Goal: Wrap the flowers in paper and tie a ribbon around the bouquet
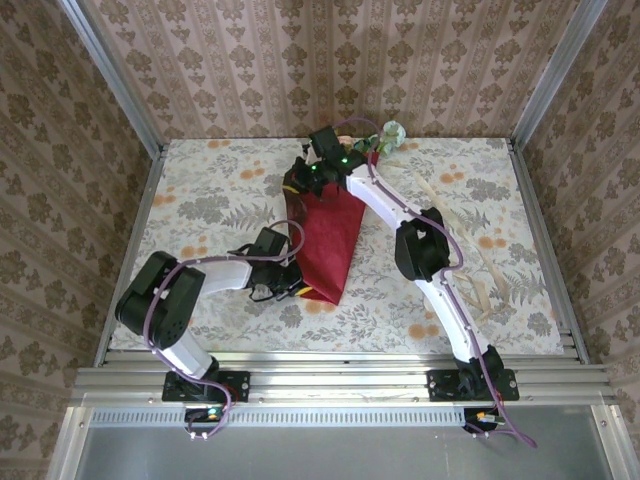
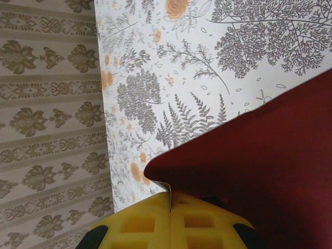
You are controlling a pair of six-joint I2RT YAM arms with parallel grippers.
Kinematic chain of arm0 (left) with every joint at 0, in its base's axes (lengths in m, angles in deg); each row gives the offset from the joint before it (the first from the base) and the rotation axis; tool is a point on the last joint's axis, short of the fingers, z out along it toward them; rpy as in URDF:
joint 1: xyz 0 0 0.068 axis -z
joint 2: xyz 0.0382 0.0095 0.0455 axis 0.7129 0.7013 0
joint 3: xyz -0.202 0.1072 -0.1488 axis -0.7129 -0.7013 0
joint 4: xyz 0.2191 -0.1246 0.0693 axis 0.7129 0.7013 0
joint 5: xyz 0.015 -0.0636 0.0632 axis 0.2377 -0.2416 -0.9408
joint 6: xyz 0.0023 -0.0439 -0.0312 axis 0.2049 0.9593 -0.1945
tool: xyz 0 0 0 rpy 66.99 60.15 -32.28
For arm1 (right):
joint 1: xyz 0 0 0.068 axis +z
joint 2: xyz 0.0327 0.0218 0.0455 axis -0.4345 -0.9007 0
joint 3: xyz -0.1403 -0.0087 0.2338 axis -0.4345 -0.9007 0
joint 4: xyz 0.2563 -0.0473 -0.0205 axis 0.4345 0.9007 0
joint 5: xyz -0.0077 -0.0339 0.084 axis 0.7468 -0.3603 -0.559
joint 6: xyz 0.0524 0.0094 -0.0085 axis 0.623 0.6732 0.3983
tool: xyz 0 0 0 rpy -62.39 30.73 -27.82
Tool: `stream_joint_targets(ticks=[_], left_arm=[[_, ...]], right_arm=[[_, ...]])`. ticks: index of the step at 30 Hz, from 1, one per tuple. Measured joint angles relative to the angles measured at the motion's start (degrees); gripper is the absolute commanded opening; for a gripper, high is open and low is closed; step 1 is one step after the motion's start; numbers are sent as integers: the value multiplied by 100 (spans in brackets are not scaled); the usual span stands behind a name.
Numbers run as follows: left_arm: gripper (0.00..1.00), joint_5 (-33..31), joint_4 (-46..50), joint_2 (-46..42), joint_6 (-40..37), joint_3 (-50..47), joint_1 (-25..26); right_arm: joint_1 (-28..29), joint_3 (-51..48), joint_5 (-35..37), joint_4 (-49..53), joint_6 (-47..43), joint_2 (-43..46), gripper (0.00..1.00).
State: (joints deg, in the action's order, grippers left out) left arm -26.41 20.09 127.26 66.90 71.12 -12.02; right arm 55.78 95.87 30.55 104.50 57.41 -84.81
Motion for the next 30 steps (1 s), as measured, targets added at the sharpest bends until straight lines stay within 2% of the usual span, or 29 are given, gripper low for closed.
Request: stream_joint_targets(ticks=[2, 4, 7, 16, 19, 21, 26, 27, 29, 30], left_arm=[[22, -87, 9, -118, 39, -55, 52], [38, -245, 98, -326, 98, -105, 118], [49, -461, 422, -785, 155, -190, 186], [70, -1027, 2173, -2850, 310, -192, 177], [76, -1104, 2522, -3104, 319, -42, 109], [74, -1075, 2586, -2920, 310, 166, 66], [63, -927, 2420, -1856, 186, 514, 52], [57, -911, 2380, -1633, 140, 522, 52], [35, -903, 2323, -1237, 57, 540, 39], [23, -907, 2319, -1014, -2, 568, 24]], right_arm=[[2, -61, -4, -164, 33, -109, 0], [2, -70, -17, -334, 63, -240, 0], [2, -72, -22, -474, 94, -413, 0], [-13, -72, -85, -702, 203, -660, 0], [-13, -72, -103, -723, 221, -680, 0], [-13, -72, -105, -726, 225, -680, 0], [-13, -72, -107, -761, 225, -680, 0], [-13, -72, -109, -761, 225, -680, 0], [-13, -72, -109, -758, 223, -680, 2], [-13, -72, -109, -752, 216, -680, 11]])
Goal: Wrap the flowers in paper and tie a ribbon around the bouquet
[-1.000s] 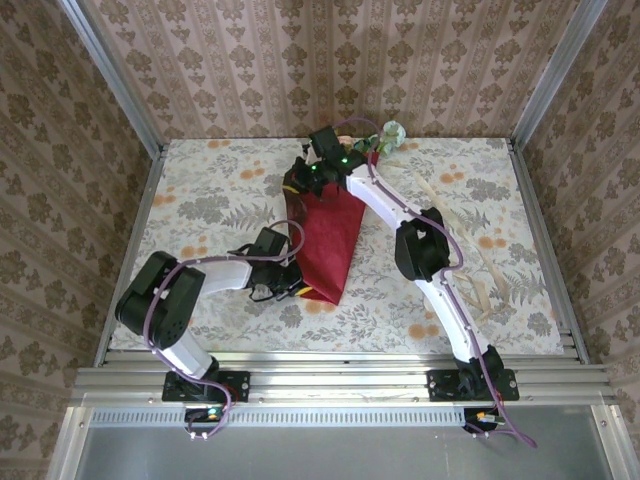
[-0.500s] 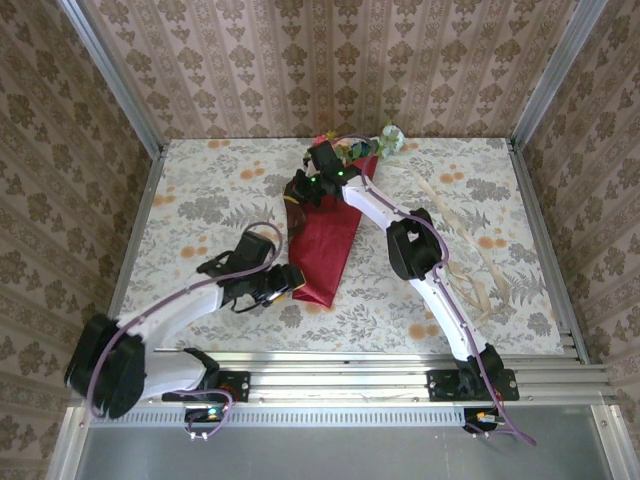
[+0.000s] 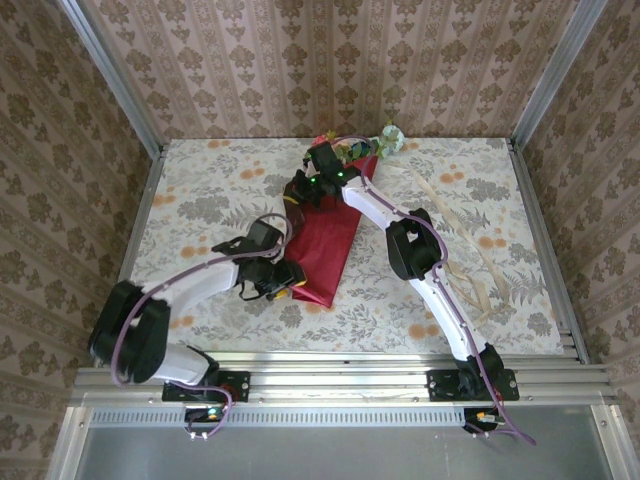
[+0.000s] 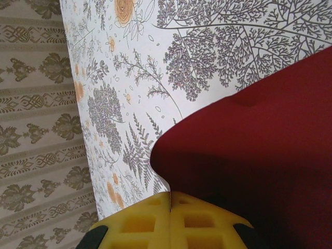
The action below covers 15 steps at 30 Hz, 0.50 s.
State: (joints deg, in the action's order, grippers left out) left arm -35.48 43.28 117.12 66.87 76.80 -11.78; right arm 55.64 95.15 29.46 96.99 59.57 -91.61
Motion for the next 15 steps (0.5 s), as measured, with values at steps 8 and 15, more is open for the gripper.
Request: stream_joint_targets(ticks=[8, 15], left_arm=[[0, 31, -269, 704, -195, -94, -46], [0, 232, -457, 669, -111, -223, -155]], right_arm=[[-168, -273, 240, 925, -540, 498, 48], [-1329, -1950, 391, 1036, -916, 2973, 56]])
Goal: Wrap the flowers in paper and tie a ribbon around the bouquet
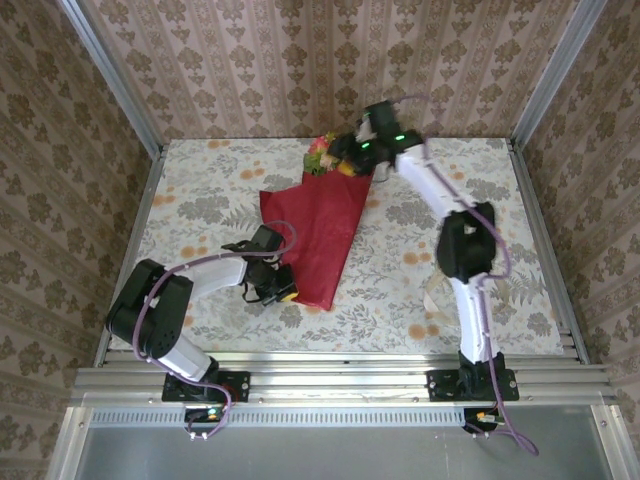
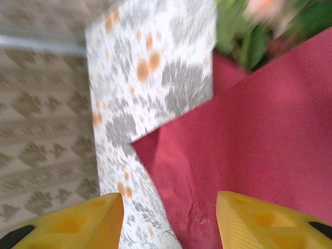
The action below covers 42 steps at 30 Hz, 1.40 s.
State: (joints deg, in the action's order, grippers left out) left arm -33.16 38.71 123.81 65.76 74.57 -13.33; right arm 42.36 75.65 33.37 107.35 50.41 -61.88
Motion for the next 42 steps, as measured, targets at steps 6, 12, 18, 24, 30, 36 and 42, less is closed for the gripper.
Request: stream_joint_targets(ticks=[6, 12, 18, 24, 30, 36, 42], left_arm=[[0, 144, -146, -35, 94, -111, -74], [0, 223, -258, -61, 160, -195, -111], [0, 223, -269, -59, 162, -197, -114], [0, 282, -271, -28, 160, -197, -146], [0, 302, -271, -20, 157, -197, -151], [0, 310, -273, -7, 155, -197, -155], [0, 387, -337, 39, 140, -197, -164]], right_arm=[[-964, -3071, 61, -944, -48, 2396, 46], [7, -6161, -168, -2203, 264, 2970, 43], [1241, -7359, -229, -3364, 704, 2863, 42], [1502, -7466, -232, -4437, 1056, 2275, 33], [1766, -7508, -101, -4767, 1180, 2175, 41], [1950, -7617, 22, -4791, 1226, 2277, 33], [2039, -7624, 72, -5047, 1410, 2076, 0]])
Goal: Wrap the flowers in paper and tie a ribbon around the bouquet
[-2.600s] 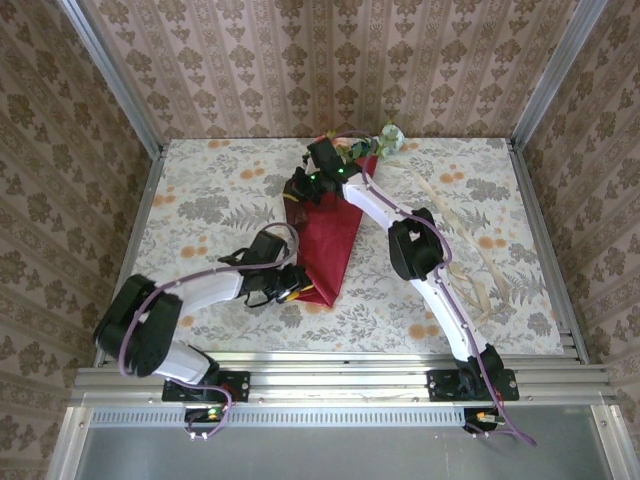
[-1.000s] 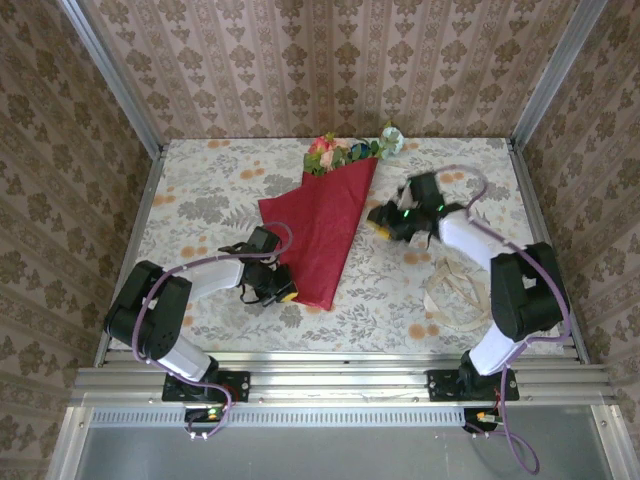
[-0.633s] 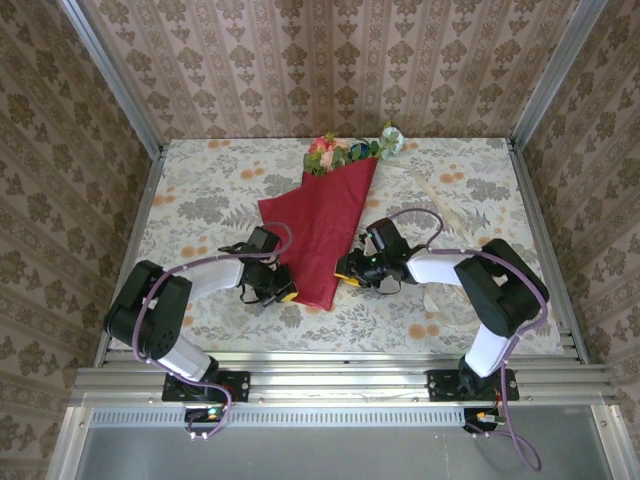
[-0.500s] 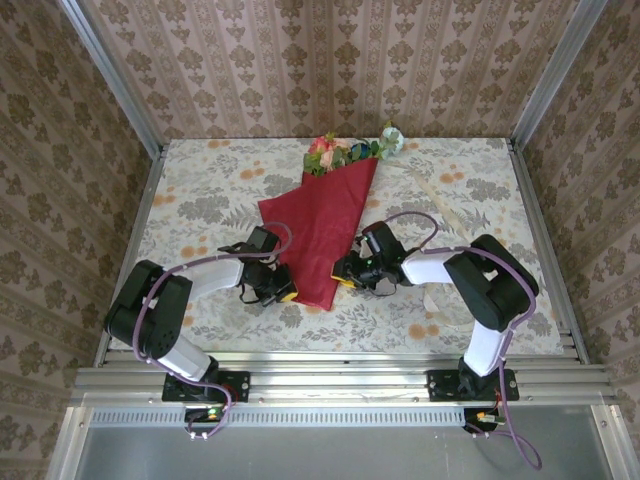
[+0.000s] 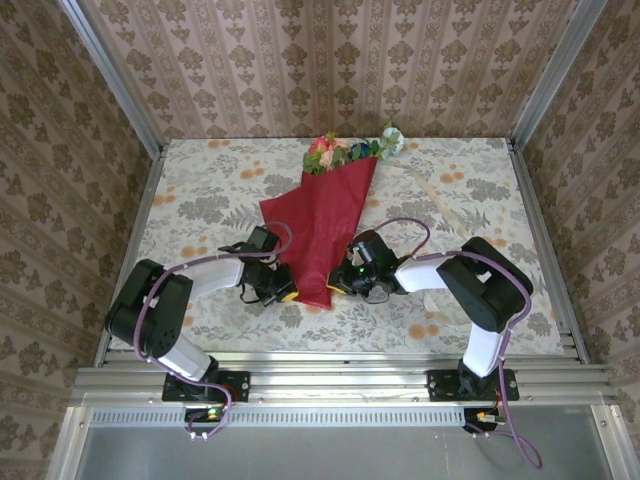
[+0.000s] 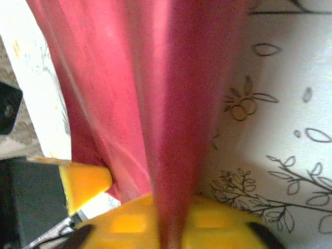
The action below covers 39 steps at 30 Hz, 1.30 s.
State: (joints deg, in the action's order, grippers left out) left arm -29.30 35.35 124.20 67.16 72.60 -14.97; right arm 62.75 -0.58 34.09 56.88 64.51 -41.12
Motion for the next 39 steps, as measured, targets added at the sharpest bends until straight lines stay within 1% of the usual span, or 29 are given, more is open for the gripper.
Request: stream_joint_targets(ticks=[3, 6, 7, 9, 11, 13, 14, 15, 17, 18, 19, 20, 21, 22, 23, 24, 26, 27, 28, 29, 30, 31, 33, 34, 35, 36, 37, 39], left_arm=[[0, 31, -24, 7, -9, 0, -7], [0, 33, -44, 7, -11, -4, -9], [0, 39, -74, 7, -9, -11, -7], [0, 52, -96, 7, -11, -22, -7], [0, 59, -107, 7, -15, -24, -7], [0, 61, -105, 13, -37, -22, -9], [0, 63, -105, 13, -50, -22, -9], [0, 63, -105, 15, -55, -22, -9], [0, 70, -105, 15, -68, -22, -13], [0, 68, -103, 15, -76, -22, -13], [0, 72, -181, 35, -92, -24, -9], [0, 76, -260, 76, -101, 0, 2], [0, 76, -295, 96, -116, 13, 17], [0, 74, -334, 116, -131, 17, 22], [0, 79, -348, 125, -142, 24, 22], [0, 83, -348, 125, -146, 24, 22], [0, 92, -345, 127, -157, 26, 22], [0, 94, -343, 129, -160, 28, 22], [0, 96, -341, 131, -160, 33, 22], [0, 98, -339, 142, -162, 37, 22], [0, 109, -321, 153, -162, 50, 20], [0, 116, -308, 162, -164, 61, 20], [0, 109, -352, 199, -181, 98, 22], [0, 118, -328, 227, -186, 127, 20], [0, 122, -319, 232, -195, 131, 20], [0, 120, -315, 232, -203, 136, 20], [0, 118, -297, 238, -208, 149, 20], [0, 120, -267, 254, -236, 170, 20]], right_arm=[[-20, -107, 37, -267, 31, -4, 1], [-81, -267, 48, -614, 52, -4, 26], [-116, -291, -13, -721, 52, -7, 32], [-195, -273, -22, -988, 39, -26, 37], [-352, -164, -37, -1198, 52, -188, 37], [-481, -46, -223, -1279, 74, -343, 36], [-540, 15, -326, -1314, 76, -420, 34], [-590, 63, -391, -1325, 70, -474, 29], [-745, 201, -382, -1381, 2, -645, 4], [-839, 251, -367, -1397, -59, -715, 0], [-940, 284, -415, -1397, -90, -778, 0], [-990, 295, -439, -1390, -109, -811, 2], [-1027, 308, -463, -1373, -168, -817, 13], [-1056, 350, -485, -1325, -210, -817, 28], [-1080, 420, -490, -1263, -234, -824, 36], [-1117, 503, -564, -1244, -238, -826, 39], [-1222, 748, -459, -1209, -339, -859, 40], [-1296, 850, -428, -1193, -365, -892, 40], [-1399, 970, -404, -1174, -380, -949, 36], [-1486, 1067, -367, -1169, -415, -1010, 18], [-1565, 1174, -330, -1141, -433, -1084, 4], [-1641, 1283, -310, -1110, -415, -1174, 0], [-1738, 1447, -354, -1003, -404, -1338, 0], [-1751, 1510, -348, -929, -431, -1405, 11], [-1753, 1578, -352, -859, -426, -1462, 28], [-1753, 1655, -354, -776, -435, -1508, 34], [-1775, 1773, -433, -719, -424, -1545, 37], [-1816, 2061, -337, -682, -452, -1620, 38]])
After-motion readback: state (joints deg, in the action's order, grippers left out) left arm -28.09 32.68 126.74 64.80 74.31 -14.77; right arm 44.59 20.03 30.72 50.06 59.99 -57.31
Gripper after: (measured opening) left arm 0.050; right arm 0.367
